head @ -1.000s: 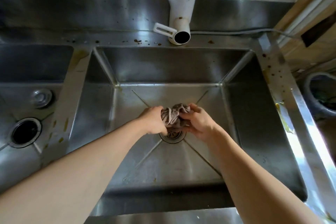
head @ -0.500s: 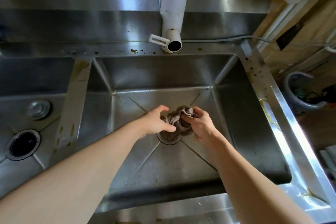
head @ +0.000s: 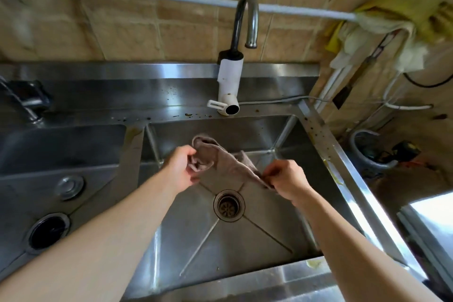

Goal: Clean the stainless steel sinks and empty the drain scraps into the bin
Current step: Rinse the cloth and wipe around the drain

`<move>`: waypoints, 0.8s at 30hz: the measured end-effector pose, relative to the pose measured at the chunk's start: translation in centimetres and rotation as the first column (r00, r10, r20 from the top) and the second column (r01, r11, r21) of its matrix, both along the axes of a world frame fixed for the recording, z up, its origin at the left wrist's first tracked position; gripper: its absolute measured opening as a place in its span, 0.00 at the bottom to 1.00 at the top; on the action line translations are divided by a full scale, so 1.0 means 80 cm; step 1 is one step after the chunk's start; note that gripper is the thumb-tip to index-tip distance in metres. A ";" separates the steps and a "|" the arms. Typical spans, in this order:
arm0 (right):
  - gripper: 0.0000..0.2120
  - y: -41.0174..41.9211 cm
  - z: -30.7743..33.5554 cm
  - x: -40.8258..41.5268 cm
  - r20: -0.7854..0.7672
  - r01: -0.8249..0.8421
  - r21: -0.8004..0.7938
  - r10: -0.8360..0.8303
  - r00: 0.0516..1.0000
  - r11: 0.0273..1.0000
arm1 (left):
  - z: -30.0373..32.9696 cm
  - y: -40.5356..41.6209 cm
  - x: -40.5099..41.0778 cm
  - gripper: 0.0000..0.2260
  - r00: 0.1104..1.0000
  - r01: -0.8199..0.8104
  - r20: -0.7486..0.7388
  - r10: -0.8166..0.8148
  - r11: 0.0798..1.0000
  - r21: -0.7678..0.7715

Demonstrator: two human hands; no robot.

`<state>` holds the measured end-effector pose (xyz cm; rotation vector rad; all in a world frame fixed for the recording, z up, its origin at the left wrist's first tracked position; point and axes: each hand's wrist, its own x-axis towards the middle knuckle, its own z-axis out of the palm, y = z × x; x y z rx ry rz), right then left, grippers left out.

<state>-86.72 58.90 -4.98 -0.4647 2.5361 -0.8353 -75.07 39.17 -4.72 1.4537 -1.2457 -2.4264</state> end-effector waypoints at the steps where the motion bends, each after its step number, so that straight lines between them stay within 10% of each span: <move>1: 0.12 0.004 0.003 0.002 -0.053 -0.001 0.056 0.004 0.999 0.998 | 0.007 -0.002 0.004 0.07 0.999 -0.039 -0.022 0.040 0.999 0.030; 7: 0.20 -0.014 0.043 0.027 0.355 0.012 -0.283 0.093 0.930 0.959 | 0.038 0.007 0.010 0.11 0.984 -0.047 -0.167 0.063 0.994 0.103; 14: 0.24 -0.043 0.062 0.033 0.418 0.048 -0.312 0.092 0.904 0.949 | 0.087 0.029 0.015 0.16 0.915 0.143 -0.396 -0.079 0.981 0.134; 24: 0.07 -0.042 0.039 0.034 0.690 0.225 -0.487 0.214 0.691 0.844 | 0.123 0.029 0.016 0.10 0.894 0.120 -0.442 -0.070 0.989 0.085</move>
